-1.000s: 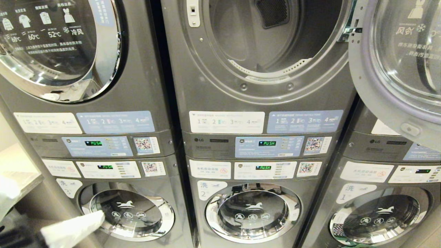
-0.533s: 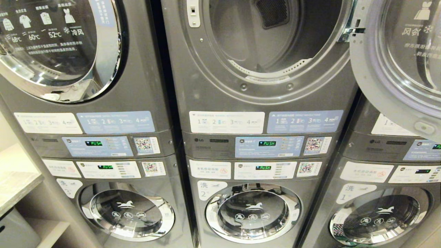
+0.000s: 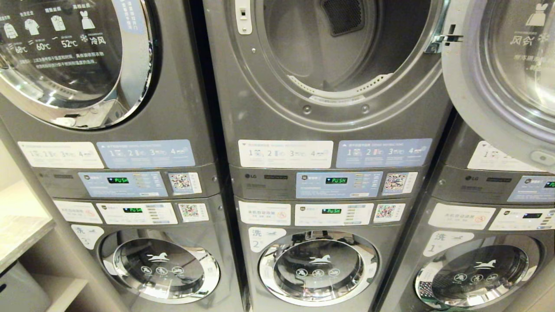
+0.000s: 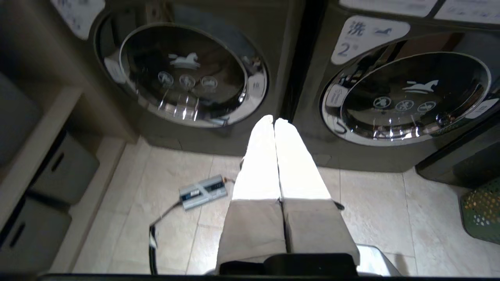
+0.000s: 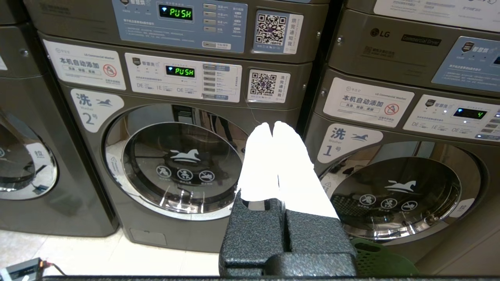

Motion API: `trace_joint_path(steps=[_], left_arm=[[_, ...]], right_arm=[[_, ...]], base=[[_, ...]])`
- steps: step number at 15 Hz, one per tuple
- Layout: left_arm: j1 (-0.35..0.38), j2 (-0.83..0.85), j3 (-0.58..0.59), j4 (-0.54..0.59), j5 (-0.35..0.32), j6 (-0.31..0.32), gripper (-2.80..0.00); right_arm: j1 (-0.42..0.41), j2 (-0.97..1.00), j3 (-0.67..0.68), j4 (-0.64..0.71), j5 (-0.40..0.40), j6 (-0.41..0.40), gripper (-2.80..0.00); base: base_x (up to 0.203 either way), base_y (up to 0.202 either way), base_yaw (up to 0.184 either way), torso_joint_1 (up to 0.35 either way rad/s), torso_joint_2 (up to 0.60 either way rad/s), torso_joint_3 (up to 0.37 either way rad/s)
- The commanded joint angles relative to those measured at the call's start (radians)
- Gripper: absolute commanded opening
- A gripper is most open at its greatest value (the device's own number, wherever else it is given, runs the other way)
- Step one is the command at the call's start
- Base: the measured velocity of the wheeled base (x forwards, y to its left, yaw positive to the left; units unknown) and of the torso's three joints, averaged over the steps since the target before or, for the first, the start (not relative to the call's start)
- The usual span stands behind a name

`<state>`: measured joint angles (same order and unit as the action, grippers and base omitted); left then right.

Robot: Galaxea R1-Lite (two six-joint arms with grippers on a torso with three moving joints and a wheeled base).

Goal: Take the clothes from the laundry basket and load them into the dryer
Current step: Open the dryer, then take the clothes out of the basket

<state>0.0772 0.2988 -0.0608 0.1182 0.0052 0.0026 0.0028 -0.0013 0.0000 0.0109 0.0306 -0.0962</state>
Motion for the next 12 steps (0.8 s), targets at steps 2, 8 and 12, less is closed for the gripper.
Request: trace_joint_path(steps=[2, 8, 12], left_arm=[[-0.004, -0.026, 0.060, -0.168, -0.050, 0.101, -2.80], [-0.095, -0.082, 0.059, -0.142, -0.028, 0.027, -2.80], [-0.085, -0.293, 0.060, -0.129, -0.016, 0.021, -2.80]], right_arm=[[0.000, 0.000, 0.000, -0.002, 0.002, -0.002, -2.80], [0.000, 0.000, 0.000, 0.000, 0.000, -0.002, -2.80], [0.000, 0.000, 0.000, -0.003, 0.003, -0.007, -2.80]], base=[[0.000, 0.000, 0.000, 0.000, 0.00, 0.000], [0.000, 0.000, 0.000, 0.000, 0.00, 0.000], [0.000, 0.000, 0.000, 0.000, 0.00, 0.000]])
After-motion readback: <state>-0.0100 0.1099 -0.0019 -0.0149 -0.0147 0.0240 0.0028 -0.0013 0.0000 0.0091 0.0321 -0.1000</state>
